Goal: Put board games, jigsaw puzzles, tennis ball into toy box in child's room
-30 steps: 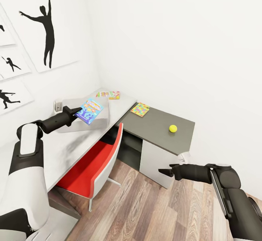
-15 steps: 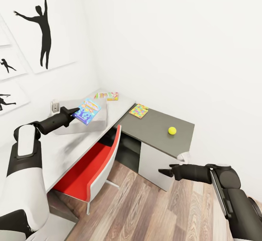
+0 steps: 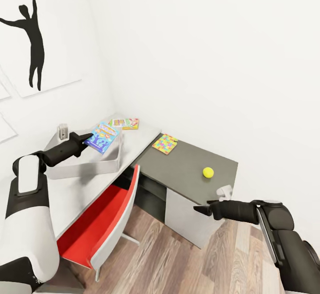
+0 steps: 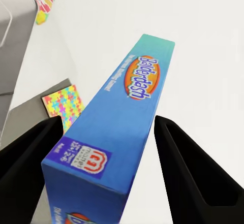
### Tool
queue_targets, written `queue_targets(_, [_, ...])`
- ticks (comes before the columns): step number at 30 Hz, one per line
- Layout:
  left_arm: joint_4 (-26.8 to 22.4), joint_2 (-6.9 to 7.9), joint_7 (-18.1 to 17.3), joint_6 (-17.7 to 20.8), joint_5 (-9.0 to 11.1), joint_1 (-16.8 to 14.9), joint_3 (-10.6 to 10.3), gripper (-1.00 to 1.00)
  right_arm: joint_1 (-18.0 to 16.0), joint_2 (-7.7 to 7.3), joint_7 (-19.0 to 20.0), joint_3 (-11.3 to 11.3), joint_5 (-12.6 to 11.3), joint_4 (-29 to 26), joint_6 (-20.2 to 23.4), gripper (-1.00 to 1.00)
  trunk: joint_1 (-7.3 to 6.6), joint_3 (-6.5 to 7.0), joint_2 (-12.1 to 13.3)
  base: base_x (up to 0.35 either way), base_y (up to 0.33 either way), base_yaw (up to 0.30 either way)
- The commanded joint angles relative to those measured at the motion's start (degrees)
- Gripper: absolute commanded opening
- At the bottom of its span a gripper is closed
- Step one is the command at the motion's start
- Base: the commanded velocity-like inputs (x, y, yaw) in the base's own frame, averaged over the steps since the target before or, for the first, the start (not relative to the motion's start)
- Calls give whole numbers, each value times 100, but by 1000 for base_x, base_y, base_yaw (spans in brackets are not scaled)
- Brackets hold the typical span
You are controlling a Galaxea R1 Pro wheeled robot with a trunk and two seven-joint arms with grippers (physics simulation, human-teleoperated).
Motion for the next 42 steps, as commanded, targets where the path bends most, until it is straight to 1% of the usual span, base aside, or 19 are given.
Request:
queue_targets(1, [-2, -2, -20, 17, 13, -4, 33, -100, -6, 1, 58, -5, 59, -4, 25, 100, 7, -10, -11, 330, -103, 0])
queue_targets(9, [-1, 4, -19, -155, -8, 57, 392, -100, -6, 1, 54, 8, 64, 0, 18, 100, 7, -10, -11, 335, -52, 0])
queue_targets(12, [-1, 15, -12, -222, -20, 115, 483, -100, -6, 1, 49, 18, 69, 1, 16, 100, 7, -10, -11, 270, -4, 0])
queue_targets(15, [1, 51, 1, -248, -22, 161, 519, -100, -6, 1, 48, 23, 74, 3, 15, 100, 7, -10, -11, 153, -1, 0])
queue_targets(18, [12, 137, 14, -270, -6, 230, 559, -100, -6, 4, 48, 27, 77, 9, 14, 100, 7, -10, -11, 92, -1, 0])
queue_targets(21, [23, 194, 8, -278, 10, 292, 604, -100, -6, 2, 52, 19, 63, 14, 3, 100, 7, -10, -11, 47, 0, 0])
queue_targets(28, [22, 245, -14, -282, 29, 366, 678, -100, -23, 2, 78, -27, 0, 19, -19, 100, 7, -10, -11, 21, 0, 0])
queue_targets(31, [19, 256, -24, -280, 32, 384, 752, -100, -57, 16, 84, -41, -20, 27, -22, 100, 7, -10, -11, 6, 0, 0])
queue_targets(33, [18, 261, -30, -270, 38, 400, 822, -100, -76, 49, 79, -45, -28, 30, -23, 100, 7, -10, -11, 4, 0, 0])
queue_targets(34, [18, 261, -30, -270, 38, 400, 822, -100, -76, 49, 79, -45, -28, 30, -23, 100, 7, -10, -11, 3, 0, 0])
queue_targets(35, [10, 261, -37, -263, 43, 429, 872, -100, -89, 118, 70, -46, -28, 32, -11, 100, 7, -10, -11, 2, 0, 0])
queue_targets(36, [10, 261, -37, -263, 43, 429, 872, -100, -89, 118, 70, -46, -28, 32, -11, 100, 7, -10, -11, 2, 0, 0])
queue_targets(39, [-3, 261, -56, -250, 51, 477, 916, -100, -102, 251, 62, -52, -11, 34, 0, 100, 7, -10, -11, 1, 0, 5])
queue_targets(42, [-20, 257, -71, -239, 60, 510, 937, -100, -139, 326, 56, -71, -17, 32, 21, 100, 7, -10, -11, 1, 0, 93])
